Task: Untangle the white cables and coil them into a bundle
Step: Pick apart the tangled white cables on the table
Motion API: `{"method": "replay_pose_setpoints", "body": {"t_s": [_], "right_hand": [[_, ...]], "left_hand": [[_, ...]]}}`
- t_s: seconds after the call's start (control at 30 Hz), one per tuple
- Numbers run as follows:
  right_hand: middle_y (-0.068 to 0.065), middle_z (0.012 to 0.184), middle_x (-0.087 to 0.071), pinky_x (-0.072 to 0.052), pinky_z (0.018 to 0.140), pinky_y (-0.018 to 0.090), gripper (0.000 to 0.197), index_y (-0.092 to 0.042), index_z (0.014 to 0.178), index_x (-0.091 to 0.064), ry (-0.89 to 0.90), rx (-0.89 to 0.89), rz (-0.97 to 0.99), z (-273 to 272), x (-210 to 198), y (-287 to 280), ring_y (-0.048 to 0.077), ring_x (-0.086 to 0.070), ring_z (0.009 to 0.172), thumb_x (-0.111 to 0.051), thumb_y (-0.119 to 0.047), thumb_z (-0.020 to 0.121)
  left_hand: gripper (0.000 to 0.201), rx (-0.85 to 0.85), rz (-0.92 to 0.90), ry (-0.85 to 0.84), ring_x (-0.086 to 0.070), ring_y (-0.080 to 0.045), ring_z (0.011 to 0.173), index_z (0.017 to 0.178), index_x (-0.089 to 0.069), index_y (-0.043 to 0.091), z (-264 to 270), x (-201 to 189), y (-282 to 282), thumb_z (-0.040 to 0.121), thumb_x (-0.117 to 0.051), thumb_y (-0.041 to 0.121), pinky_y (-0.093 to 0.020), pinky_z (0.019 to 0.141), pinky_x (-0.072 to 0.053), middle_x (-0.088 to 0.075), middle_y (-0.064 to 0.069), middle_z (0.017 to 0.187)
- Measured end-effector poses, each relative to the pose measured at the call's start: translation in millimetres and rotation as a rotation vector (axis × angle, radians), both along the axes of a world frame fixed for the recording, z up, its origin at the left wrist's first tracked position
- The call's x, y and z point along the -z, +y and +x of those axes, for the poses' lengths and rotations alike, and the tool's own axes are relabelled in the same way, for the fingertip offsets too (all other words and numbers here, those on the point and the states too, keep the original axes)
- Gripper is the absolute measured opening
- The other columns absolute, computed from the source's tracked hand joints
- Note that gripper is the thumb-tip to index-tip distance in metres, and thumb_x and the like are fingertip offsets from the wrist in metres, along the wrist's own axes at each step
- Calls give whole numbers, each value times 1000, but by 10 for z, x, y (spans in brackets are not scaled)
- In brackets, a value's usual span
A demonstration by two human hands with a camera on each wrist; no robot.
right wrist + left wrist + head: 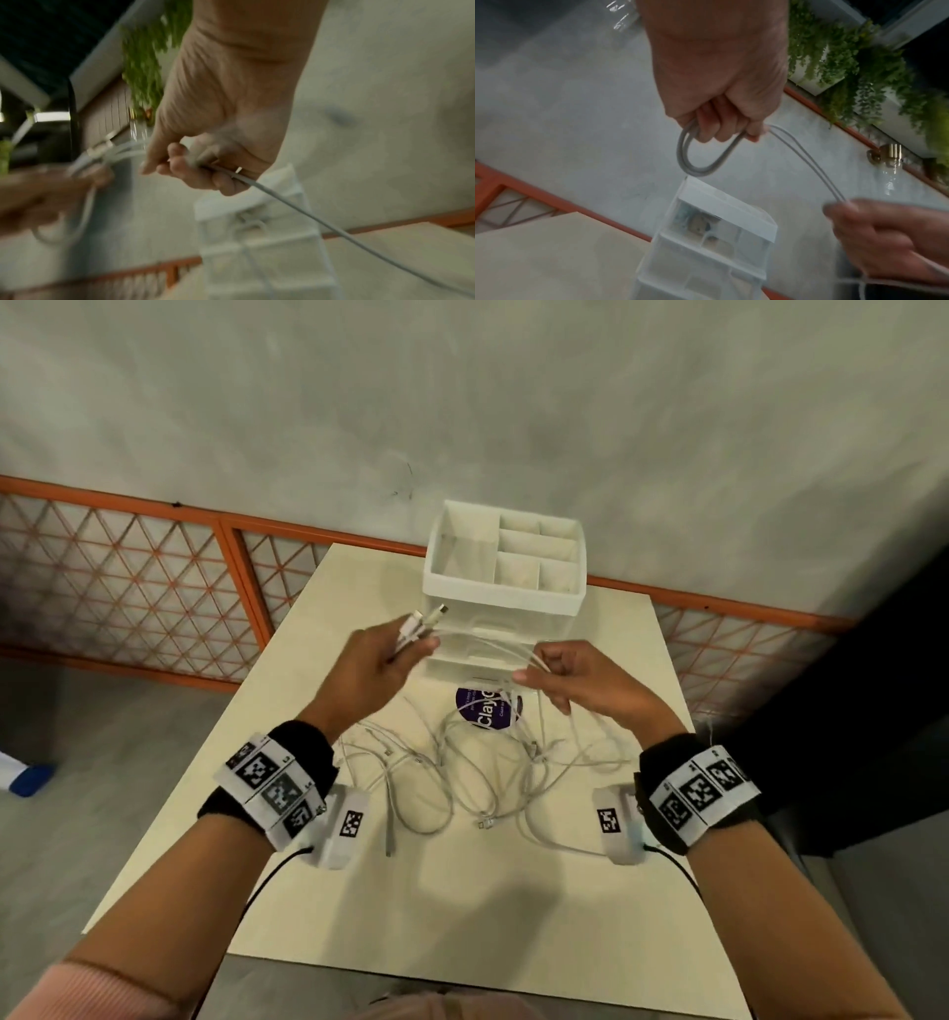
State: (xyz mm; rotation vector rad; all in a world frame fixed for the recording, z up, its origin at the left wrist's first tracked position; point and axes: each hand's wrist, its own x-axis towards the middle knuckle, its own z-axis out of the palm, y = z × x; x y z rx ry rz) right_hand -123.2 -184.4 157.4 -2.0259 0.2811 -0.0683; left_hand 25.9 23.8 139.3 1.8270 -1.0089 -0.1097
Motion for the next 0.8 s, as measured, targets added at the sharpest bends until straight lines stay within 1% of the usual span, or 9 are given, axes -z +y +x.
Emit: {"method": "replay_pose_setpoints", "body": {"t_s": [0.1, 0.17, 0.27, 0.33, 0.43, 0.57, 0.67, 0.73, 0.8], "right_hand": [[9, 52, -47, -39, 57, 12, 45, 1, 64, -52, 155, 26, -24, -131, 296, -138, 6, -48, 45, -66, -38, 82], [10, 59, -46, -41, 63, 18, 57, 8, 69, -50, 218, 44, -31, -174, 427, -244, 9, -55, 54, -70, -45, 74], [0, 66, -63, -40, 75, 25, 30, -5, 78, -58, 377, -24, -124, -202, 397, -349, 11, -59, 71, -69, -33, 82], [-2, 65, -66, -42, 71, 20, 24, -6, 86, -60, 434, -69, -156, -211, 309, -366, 7, -61, 66, -67, -28, 85], [-3, 46, -53, -44, 50, 17, 20, -8, 81, -58, 382, -6, -118, -188, 207, -320, 7, -48, 42, -67, -25, 85], [-6, 40, -41, -30, 45, 20, 16, -22, 68, -64, 398, -3, -229, -115, 150, -149, 7, -33, 37, -71, -27, 82], [-8, 38, -42, -28, 42, 20, 15, -14, 77, -68, 394, -143, -187, -53, 49, 27, 8, -33, 36, -71, -28, 82], [-7, 39, -43, -28, 40, 17, 18, -9, 80, -68, 345, -191, -155, -16, -73, 82, 7, -33, 34, -70, -28, 83], [-7, 42, -45, -29, 40, 16, 15, -11, 83, -70, 326, -223, -144, -12, -199, 62, 6, -35, 34, -69, -26, 84]], "left_hand": [[22, -181, -42, -72, -47, -8, 50, 83, -59, 7, 151, 36, 67, 92, -57, 27, -28, 55, -37, -47, 9, 50], [33, -247, 56, -114, -52, -26, 58, 83, -60, 6, 184, 160, 92, 90, -55, 37, -35, 57, -41, -53, -2, 56], [36, -397, 307, -82, -59, -39, 78, 92, -60, 9, 161, 412, 110, 91, -51, 44, -37, 61, -42, -65, -16, 79], [33, -421, 442, -8, -60, -39, 87, 97, -61, 11, 140, 530, 121, 90, -54, 42, -35, 64, -41, -66, -17, 88], [34, -309, 468, 112, -61, -34, 87, 106, -59, 13, 98, 530, 83, 80, -70, 33, -31, 67, -38, -60, -7, 79], [65, 9, 148, 131, -40, -6, 51, 125, -48, 26, -155, 275, -63, 69, -80, 31, -13, 52, -32, -45, 2, 59], [79, 309, 173, 113, -53, 13, 63, 136, -41, 32, -330, 178, -266, 69, -81, 30, -4, 68, -39, -60, 11, 96], [69, 399, 287, 109, -57, 12, 74, 132, -48, 30, -396, 221, -377, 70, -80, 33, -14, 75, -44, -64, 12, 102], [30, 380, 326, 60, -56, 1, 67, 108, -64, 22, -414, 273, -443, 80, -71, 32, -25, 70, -44, -66, 8, 82]]}}
